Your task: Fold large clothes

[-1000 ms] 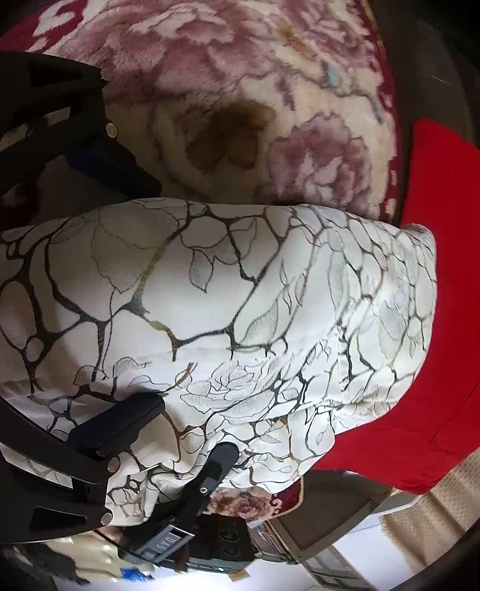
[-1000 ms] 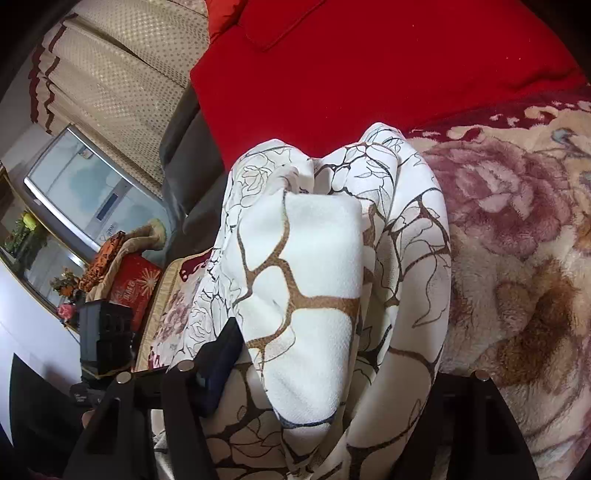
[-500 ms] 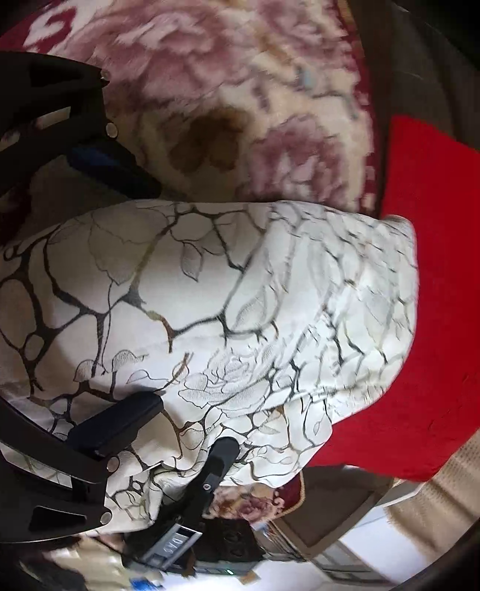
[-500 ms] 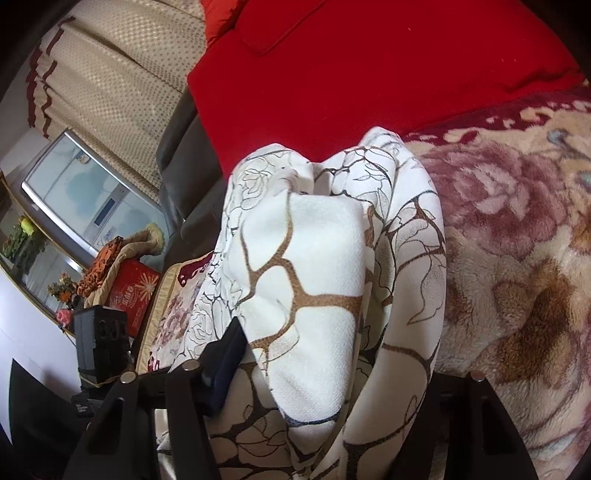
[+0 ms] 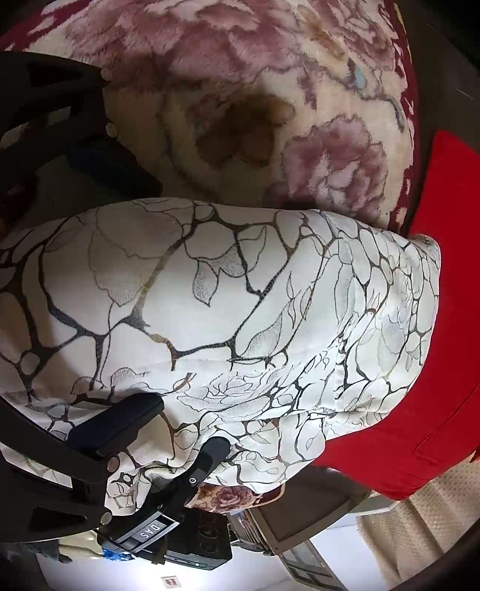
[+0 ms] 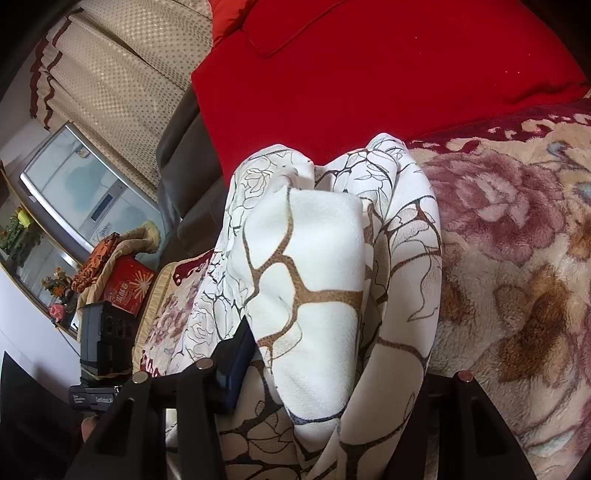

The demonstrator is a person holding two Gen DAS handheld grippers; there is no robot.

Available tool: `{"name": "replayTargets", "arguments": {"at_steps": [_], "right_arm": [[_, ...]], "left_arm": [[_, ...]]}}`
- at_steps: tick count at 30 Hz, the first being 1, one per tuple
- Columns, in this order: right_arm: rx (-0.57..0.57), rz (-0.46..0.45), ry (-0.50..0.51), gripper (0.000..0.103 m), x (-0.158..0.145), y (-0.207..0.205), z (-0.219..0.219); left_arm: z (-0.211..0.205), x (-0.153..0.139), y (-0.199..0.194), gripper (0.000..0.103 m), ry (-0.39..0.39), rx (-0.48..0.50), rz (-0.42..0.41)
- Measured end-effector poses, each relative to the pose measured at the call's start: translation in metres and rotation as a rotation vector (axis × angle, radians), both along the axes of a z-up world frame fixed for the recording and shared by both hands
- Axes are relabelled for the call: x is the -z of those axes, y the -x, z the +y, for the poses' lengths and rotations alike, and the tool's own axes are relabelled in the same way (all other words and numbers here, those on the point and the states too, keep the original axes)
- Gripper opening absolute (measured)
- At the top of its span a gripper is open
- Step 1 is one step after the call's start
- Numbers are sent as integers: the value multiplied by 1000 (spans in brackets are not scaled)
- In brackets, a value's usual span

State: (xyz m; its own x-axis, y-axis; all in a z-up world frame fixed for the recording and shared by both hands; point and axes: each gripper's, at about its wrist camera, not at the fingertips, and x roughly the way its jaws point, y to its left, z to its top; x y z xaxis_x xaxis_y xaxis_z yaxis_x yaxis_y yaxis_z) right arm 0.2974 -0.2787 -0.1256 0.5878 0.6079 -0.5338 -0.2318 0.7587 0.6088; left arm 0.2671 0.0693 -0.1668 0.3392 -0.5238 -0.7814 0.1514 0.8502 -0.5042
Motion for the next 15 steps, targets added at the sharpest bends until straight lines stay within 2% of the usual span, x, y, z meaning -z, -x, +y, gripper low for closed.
{"name": "replayTargets", "arguments": {"at_steps": [5, 11, 13, 15], "right_arm": [[4, -1, -10, 54, 1, 0, 0], [9, -20, -22, 53, -1, 3, -3], [8, -18, -28, 53, 0, 4, -5], [5, -8, -37, 53, 3, 4, -7]], "left_arm": [[2, -1, -6, 103, 4, 1, -10], [-6, -20, -5, 103, -69, 5, -108], [-3, -19, -7, 103, -52, 2, -98], [4, -13, -12, 103, 0, -7, -45]]}}
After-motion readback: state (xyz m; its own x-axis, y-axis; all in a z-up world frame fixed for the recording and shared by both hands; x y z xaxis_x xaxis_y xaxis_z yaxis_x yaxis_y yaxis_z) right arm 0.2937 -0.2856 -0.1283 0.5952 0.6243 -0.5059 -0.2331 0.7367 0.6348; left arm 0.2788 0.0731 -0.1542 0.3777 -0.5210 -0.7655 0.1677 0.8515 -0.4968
